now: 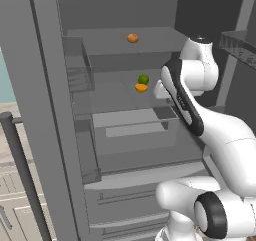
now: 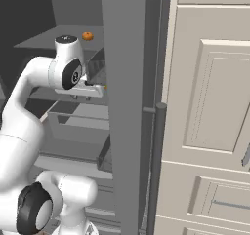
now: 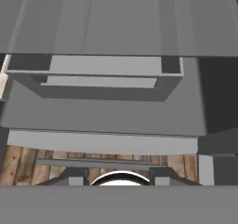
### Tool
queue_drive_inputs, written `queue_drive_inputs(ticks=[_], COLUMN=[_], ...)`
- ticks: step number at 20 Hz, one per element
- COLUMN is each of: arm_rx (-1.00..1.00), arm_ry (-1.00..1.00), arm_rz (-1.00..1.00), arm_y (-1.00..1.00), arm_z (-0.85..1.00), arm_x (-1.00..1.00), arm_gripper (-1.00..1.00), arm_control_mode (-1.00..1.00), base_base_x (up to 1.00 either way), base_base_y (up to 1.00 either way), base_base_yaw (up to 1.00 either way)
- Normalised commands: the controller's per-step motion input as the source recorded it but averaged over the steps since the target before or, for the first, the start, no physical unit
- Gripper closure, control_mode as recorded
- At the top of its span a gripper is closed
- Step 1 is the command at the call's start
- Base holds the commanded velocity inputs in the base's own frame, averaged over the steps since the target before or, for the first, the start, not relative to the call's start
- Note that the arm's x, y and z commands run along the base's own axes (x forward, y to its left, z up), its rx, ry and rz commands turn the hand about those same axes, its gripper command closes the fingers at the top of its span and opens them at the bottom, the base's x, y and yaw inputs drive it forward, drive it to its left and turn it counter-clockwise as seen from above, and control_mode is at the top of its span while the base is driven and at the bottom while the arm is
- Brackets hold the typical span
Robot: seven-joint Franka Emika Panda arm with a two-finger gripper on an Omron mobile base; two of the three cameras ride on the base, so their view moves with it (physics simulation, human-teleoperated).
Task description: Pick up the orange and tangerine from the fridge and place one fruit on each plate on the dining counter.
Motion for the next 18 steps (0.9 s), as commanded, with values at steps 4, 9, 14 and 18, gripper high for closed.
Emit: queue_drive_inputs(ticks=[4, 9, 14, 18], arm_rx=[-0.14, -0.39, 0.09, 0.22], arm_ry=[-0.13, -0.21, -0.24, -0.05], arm_rz=[0.04, -0.01, 0.03, 0.00], arm_y=[0.44, 0.96, 0.04, -0.11], arm_z=[-0.02, -0.02, -0.11, 0.00], arm_x=[-0.30, 0.21, 0.19, 0.70], arm_gripper=[-1.00, -1.00, -1.00, -1.00], arm_control_mode=[-1.00, -1.00, -1.00, -1.00], base_base_x=[0.00, 0.00, 0.00, 0.00], base_base_y=[0.00, 0.00, 0.00, 0.00], base_base_yaw=[0.00, 0.00, 0.00, 0.00])
